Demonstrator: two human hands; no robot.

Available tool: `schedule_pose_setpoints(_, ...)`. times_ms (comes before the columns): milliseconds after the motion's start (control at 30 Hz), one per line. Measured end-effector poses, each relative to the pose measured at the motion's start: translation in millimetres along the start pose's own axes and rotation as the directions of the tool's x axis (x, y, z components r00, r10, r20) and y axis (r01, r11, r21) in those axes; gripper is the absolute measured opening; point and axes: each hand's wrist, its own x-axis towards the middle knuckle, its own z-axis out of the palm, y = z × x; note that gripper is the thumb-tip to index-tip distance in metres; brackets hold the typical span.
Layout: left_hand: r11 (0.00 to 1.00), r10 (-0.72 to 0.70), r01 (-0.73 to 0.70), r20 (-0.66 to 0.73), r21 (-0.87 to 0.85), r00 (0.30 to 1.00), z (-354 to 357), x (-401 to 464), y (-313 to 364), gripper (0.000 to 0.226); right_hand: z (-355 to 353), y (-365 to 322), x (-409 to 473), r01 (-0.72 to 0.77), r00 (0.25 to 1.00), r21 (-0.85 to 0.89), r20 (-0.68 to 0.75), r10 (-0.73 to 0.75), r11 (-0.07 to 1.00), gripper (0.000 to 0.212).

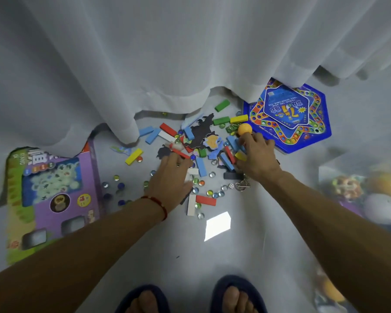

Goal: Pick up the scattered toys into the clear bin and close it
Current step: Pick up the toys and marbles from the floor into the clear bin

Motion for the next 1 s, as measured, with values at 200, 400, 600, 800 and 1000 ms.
schedule_pose_setpoints(200,0.998,0.030,-0.035,-0.091,-0.043,0.995,1.8,5.2,6.0,0.037,-2.3,-0.8,8.9,0.074,0.996,-0.047,0.045,-0.072,0.996,0.073)
schedule_pose_setpoints(400,0.970,0.077,-0.112,-0.161,-0.218,0.984,-5.8,9.9,21.2,0.031,-10.1,-6.9,7.9,0.006,0.998,0.061,0.066,-0.010,0.998,0.075)
schedule_pose_setpoints(600,0.939,0.014,-0.072,-0.173,-0.335,0.985,-10.3,4.6,37.8,0.031,1.4,0.6,-11.9,-0.037,0.999,0.218,-0.016,0.042,0.975,0.055)
schedule_pose_setpoints(800,0.816,-0.195,0.152,-0.017,-0.558,0.981,-40.8,-13.9,59.2,0.021,-29.6,1.9,-41.7,-0.230,0.939,0.765,0.013,0.343,0.601,0.031)
schedule_pose_setpoints(1000,0.257,-0.197,0.427,0.386,-0.867,0.901,-110.1,-35.5,130.8,0.017,-111.8,0.5,-98.5,-0.371,0.891,0.918,0.395,0.226,-0.141,0.031)
